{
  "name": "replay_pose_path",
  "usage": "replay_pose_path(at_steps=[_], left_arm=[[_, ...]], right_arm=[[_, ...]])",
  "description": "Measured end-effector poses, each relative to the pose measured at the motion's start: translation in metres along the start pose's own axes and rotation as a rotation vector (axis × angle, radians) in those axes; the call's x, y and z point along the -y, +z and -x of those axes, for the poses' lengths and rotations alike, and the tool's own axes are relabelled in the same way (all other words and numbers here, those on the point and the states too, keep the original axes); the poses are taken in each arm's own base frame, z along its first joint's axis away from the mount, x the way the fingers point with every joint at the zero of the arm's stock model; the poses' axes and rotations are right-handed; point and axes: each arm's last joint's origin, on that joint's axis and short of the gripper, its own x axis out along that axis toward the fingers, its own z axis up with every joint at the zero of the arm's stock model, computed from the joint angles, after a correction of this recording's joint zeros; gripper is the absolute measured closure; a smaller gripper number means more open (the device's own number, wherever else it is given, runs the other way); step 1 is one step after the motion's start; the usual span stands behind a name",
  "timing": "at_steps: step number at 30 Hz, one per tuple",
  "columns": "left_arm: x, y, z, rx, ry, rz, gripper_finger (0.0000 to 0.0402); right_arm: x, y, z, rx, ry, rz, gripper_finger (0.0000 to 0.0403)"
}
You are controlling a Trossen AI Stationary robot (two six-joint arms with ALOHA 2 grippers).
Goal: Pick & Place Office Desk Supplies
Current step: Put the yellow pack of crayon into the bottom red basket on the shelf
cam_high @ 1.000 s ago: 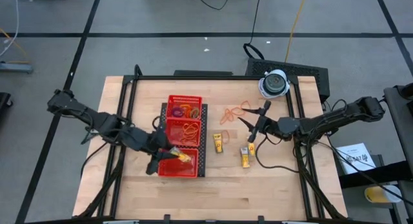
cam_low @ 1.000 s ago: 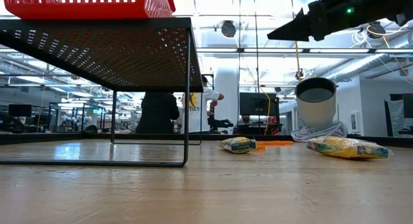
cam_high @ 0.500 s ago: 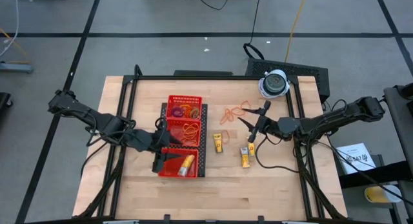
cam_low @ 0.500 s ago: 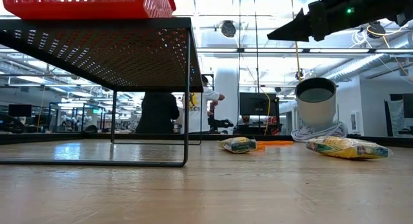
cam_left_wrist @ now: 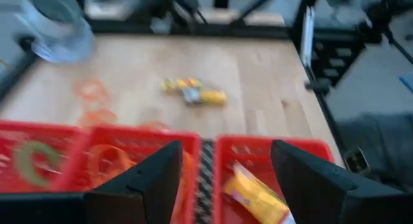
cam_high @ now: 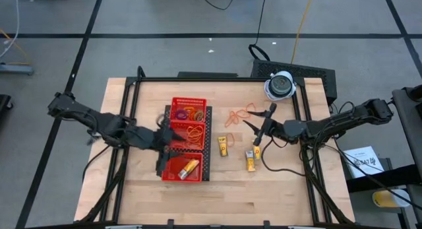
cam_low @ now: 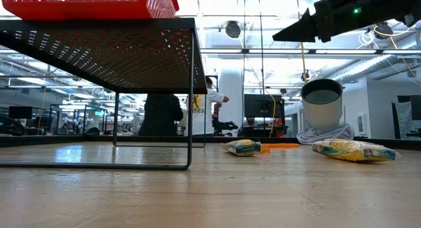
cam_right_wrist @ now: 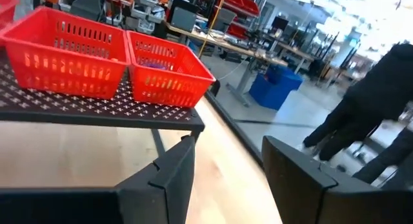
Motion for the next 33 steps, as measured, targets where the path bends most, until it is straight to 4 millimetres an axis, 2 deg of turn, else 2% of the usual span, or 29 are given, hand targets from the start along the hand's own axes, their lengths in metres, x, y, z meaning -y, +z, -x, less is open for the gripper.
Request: replay_pose_path(at_steps=[4,9,13,17,21,27,33], left_arm=[[-0.009,0.005,0.024,0.104,0.088,-0.023,0.0153],[-0.024,-0.013,0.035,0.209,0.165,-0.02,0.0153],[-0.038,-0.039,0.03,0.274,0.176,0.041,0.0153],[-0.047,-0.052,0.025,0.363,0.179,0.105,0.0153],[-0.053,-0.056,0.021,0.381,0.211,0.121,0.0153],[-0.06,-0.056,0.02,0.378,0.249,0.131,0.0153],[-0.062,-0.056,0.019,0.372,0.259,0.133,0.0153]], right_arm=[[-0.002,-0.005,0.0,-0.038,0.045,-0.081,0.023],[-0.006,-0.016,0.002,-0.141,0.14,-0.196,0.0229],[-0.01,-0.031,0.004,-0.287,0.183,-0.257,0.0222],[-0.021,-0.047,0.008,-0.46,0.291,-0.3,0.021],[-0.03,-0.057,0.013,-0.614,0.432,-0.426,0.0207],[-0.043,-0.057,0.021,-0.794,0.704,-0.63,0.0222],[-0.045,-0.079,0.031,-0.896,0.682,-0.647,0.0235]])
